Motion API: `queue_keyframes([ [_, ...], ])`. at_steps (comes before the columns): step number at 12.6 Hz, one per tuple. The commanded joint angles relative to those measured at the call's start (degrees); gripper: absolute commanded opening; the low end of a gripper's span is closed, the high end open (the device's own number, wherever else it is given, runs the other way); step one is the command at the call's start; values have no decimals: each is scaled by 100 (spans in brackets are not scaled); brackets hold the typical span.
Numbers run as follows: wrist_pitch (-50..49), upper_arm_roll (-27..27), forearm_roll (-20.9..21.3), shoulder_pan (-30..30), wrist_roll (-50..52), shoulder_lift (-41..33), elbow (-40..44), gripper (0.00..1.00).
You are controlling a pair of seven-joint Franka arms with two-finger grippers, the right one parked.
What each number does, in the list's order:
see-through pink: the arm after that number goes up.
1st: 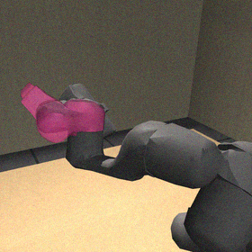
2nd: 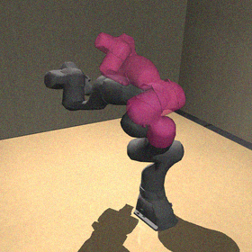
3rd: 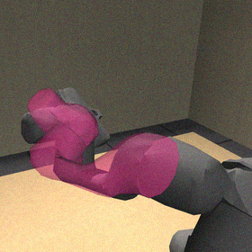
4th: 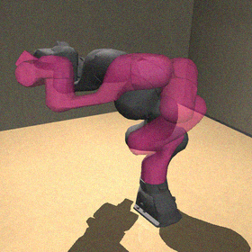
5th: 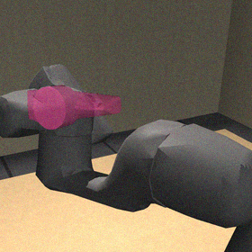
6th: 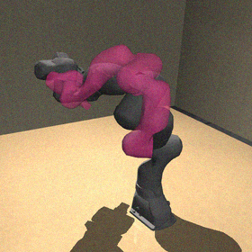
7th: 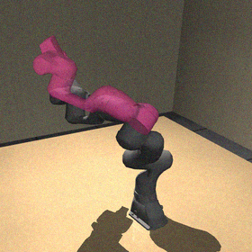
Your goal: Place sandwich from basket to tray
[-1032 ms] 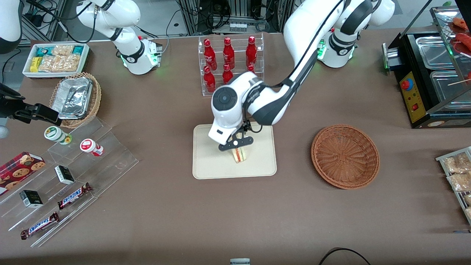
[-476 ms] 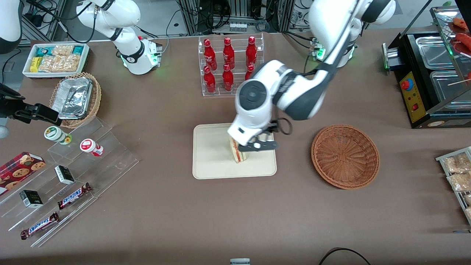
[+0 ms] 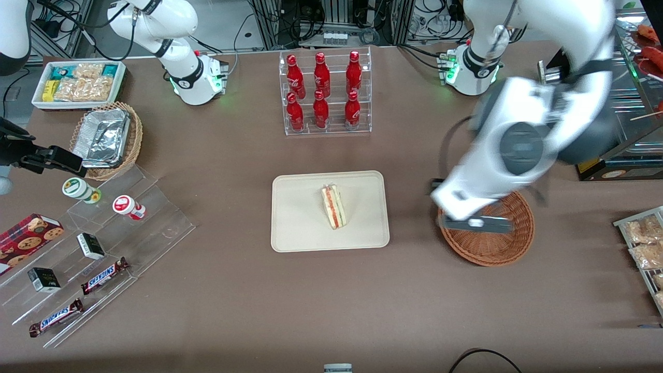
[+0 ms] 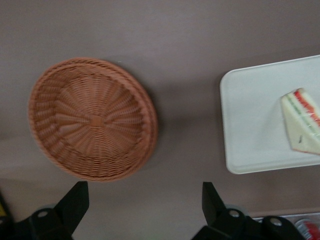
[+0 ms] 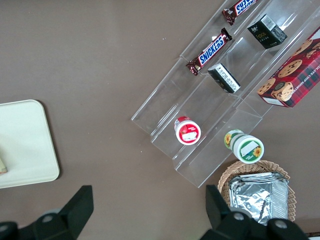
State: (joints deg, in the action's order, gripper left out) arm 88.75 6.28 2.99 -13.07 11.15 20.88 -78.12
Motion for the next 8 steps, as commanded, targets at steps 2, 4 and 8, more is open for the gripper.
queue_keyframes([
  [2,2,75,-115,681,-1103,-821,-827,100],
  [4,-7,67,-106,911,-1194,-1076,-968,100],
  [8,-7,67,-27,1411,-1221,-1866,-1556,100],
])
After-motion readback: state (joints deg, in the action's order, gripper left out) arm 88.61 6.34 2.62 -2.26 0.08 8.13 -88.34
